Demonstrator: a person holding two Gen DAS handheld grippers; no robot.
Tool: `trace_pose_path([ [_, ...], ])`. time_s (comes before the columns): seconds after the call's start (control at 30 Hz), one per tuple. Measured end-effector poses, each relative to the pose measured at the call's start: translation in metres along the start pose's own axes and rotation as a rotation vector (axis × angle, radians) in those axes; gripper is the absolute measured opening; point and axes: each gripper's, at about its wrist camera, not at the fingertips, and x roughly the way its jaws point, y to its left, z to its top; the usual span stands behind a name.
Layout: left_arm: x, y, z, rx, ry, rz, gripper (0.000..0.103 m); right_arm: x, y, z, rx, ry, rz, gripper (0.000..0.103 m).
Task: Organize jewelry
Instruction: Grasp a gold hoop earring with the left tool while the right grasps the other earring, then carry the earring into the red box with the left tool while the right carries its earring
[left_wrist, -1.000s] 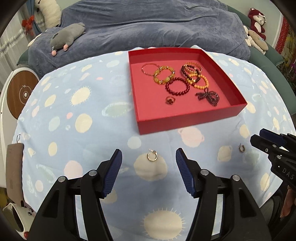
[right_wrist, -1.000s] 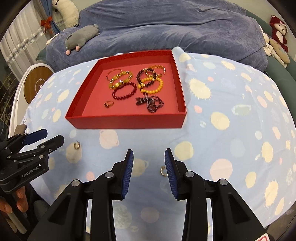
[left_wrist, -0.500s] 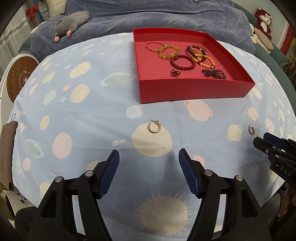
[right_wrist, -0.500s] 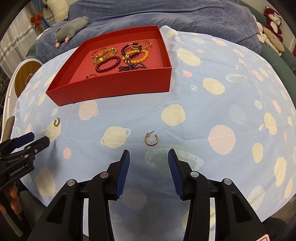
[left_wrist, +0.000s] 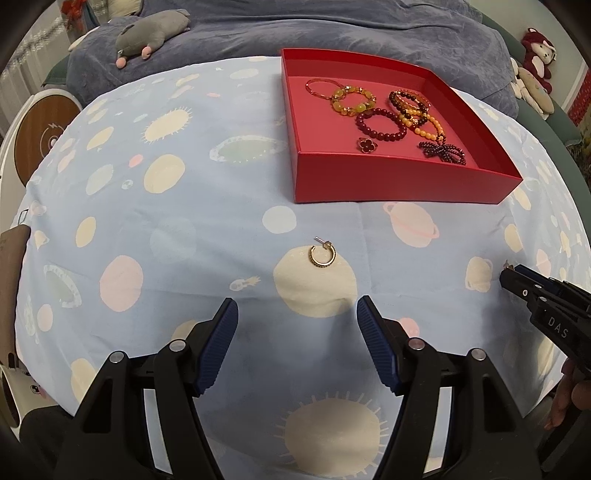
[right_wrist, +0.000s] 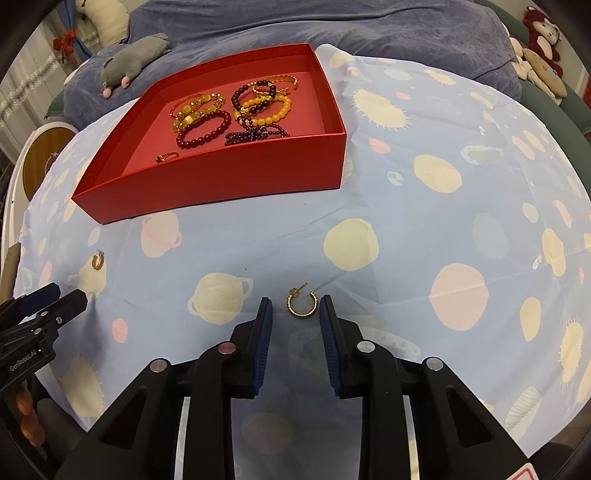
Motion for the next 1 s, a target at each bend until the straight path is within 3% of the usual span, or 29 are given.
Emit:
trace_pose_path([
  [0.37, 0.007, 0.002, 0.014, -0.028, -0.005, -0.015, 0.063, -0.005, -0.001, 0.001, 0.013, -0.011, 0.029, 0.015],
  [0.73, 0.026, -0.017, 0.027, 0.013, 0.004, -0.015, 0.037, -0.004, 0.002, 0.006, 0.014, -0.013, 0.049, 0.015],
  [0.9, 0.026, -0.018, 0.028, 0.028, 0.001, -0.014, 0.017, -0.003, 0.003, 0.006, 0.012, -0.013, 0.056, 0.016],
  [1.0, 0.025, -0.017, 0.027, 0.029, 0.003, -0.019, 0.017, -0.004, 0.005, 0.005, 0.011, -0.013, 0.059, 0.016],
])
